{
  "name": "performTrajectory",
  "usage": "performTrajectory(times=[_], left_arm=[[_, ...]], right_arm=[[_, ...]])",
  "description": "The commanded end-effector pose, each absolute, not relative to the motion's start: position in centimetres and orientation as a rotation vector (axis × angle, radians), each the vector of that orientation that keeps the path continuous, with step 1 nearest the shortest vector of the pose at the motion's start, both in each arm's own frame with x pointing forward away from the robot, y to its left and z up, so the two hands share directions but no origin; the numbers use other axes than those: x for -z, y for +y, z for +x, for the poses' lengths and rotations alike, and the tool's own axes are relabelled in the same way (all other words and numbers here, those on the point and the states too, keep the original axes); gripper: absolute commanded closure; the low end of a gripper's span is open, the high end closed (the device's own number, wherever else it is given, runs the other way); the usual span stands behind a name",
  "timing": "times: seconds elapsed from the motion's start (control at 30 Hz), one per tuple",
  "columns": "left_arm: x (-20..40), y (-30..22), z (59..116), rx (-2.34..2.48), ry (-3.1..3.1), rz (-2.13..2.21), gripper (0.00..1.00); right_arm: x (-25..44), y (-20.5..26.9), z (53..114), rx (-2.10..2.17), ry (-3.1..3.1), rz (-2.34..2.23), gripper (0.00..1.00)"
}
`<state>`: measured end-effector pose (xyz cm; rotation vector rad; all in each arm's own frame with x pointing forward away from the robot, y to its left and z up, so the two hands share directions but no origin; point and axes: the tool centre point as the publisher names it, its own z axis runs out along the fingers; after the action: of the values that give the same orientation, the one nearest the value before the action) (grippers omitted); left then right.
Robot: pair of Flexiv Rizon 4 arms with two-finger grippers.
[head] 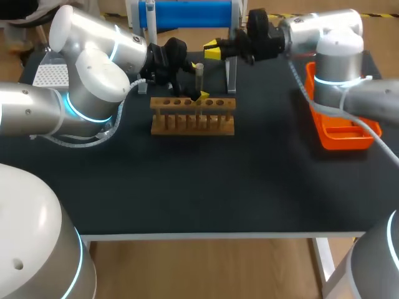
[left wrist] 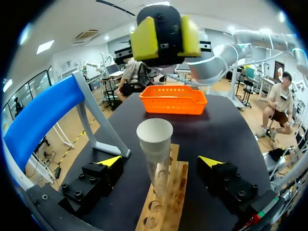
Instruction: Invert the test tube, pick up the pipette, mount the tip to pipette, aspirate from beaker and dispense into the tube, eject the tip, return the pipette, and cap with the stopper.
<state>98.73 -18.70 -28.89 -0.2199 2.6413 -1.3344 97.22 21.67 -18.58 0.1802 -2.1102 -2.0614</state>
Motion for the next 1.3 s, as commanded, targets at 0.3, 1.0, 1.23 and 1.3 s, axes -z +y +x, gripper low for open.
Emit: performTrajectory(times=[0.3,1.0,1.23,1.3], left_arm=[[28.8,-18.7,98.8,1.333,2.644,-0.220,0.00],[28.8,-18.7,98.8,1.333,2.644,-0.220,0.00],[28.8,-18.7,98.8,1.333,2.644,-0.220,0.00],[28.8,-18.7,98.8,1.333,2.644,-0.220,0.00]], right_arm=[[19.9,23.1,98.3,1.993,-2.067,0.191,1.00],[21.4,22.9,97.9,1.970,-2.092,0.161,1.00],[21.9,23.0,97.8,1.959,-2.101,0.150,1.00],[22.1,23.0,97.8,1.955,-2.105,0.148,1.00]])
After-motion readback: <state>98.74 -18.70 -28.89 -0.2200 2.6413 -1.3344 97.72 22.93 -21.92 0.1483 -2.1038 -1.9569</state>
